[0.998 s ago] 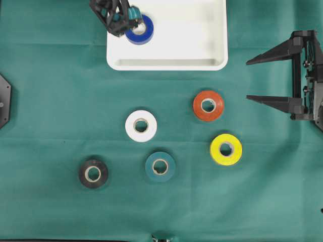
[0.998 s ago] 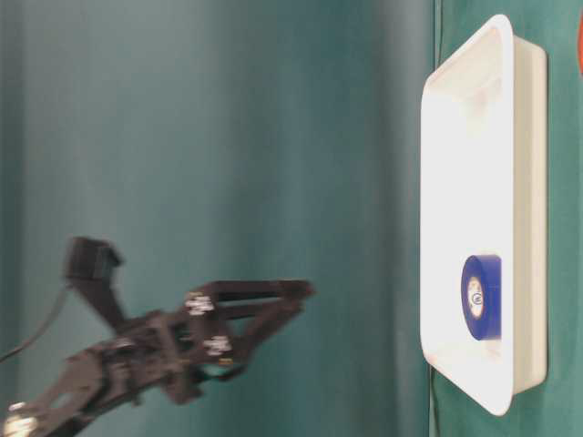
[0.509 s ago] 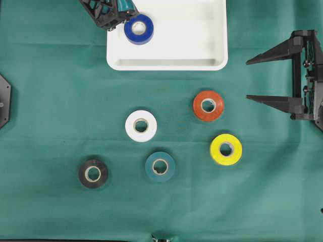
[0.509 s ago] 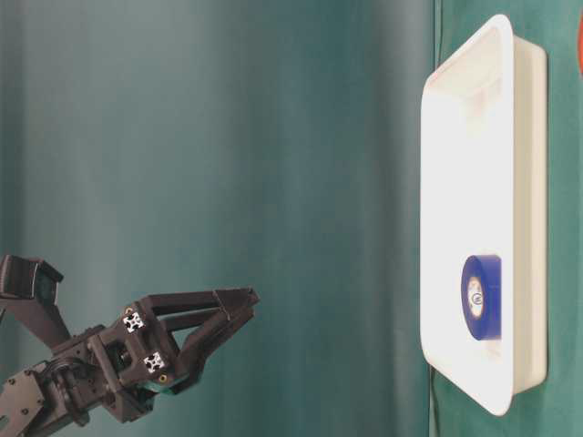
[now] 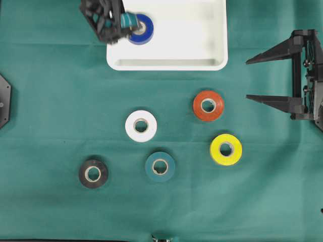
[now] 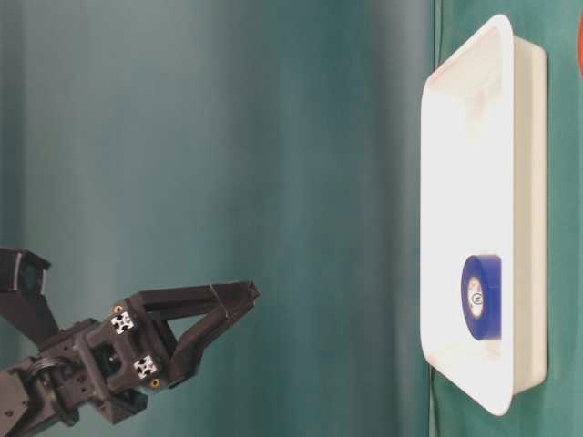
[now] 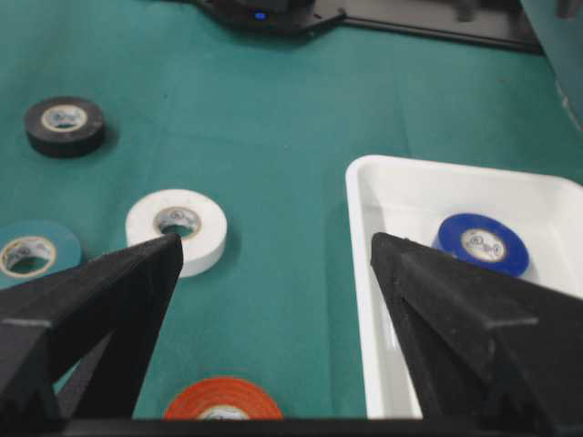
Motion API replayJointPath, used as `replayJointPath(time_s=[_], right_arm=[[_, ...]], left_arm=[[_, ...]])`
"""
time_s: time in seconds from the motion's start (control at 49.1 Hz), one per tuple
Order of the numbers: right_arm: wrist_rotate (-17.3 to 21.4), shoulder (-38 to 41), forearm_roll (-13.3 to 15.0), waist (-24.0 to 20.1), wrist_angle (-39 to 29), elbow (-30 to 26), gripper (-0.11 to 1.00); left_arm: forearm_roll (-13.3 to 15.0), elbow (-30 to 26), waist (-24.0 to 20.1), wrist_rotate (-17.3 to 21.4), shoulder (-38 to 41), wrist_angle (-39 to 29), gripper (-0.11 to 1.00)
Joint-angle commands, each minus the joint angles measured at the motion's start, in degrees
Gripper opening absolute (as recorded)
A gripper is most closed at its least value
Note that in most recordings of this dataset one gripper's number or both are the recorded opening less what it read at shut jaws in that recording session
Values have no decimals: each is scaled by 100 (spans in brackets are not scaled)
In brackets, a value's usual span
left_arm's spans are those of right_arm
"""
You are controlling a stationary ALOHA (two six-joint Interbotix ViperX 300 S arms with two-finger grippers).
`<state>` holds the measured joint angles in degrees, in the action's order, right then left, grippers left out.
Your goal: Pick up the tape from a random location and place it into the white case.
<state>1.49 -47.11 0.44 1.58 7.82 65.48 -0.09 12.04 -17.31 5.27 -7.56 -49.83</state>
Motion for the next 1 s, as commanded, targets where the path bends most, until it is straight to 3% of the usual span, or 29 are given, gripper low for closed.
replayJointPath(time_s=[0.0,0.387,0.774,0.977], right_arm=[[0,18,0,9,26,-149,92],[0,18,0,9,26,-158,92],[9,18,9,9,26,-176,92],[9,0,0,9,-26,-185,92]], left_arm=[[0,-44,255,-18,-167,26,98],[9,18,1362,-202,-167,70,98],[0,185,1345,-176,-360,237,98],[0,756,1336,-167,-984,773,98]])
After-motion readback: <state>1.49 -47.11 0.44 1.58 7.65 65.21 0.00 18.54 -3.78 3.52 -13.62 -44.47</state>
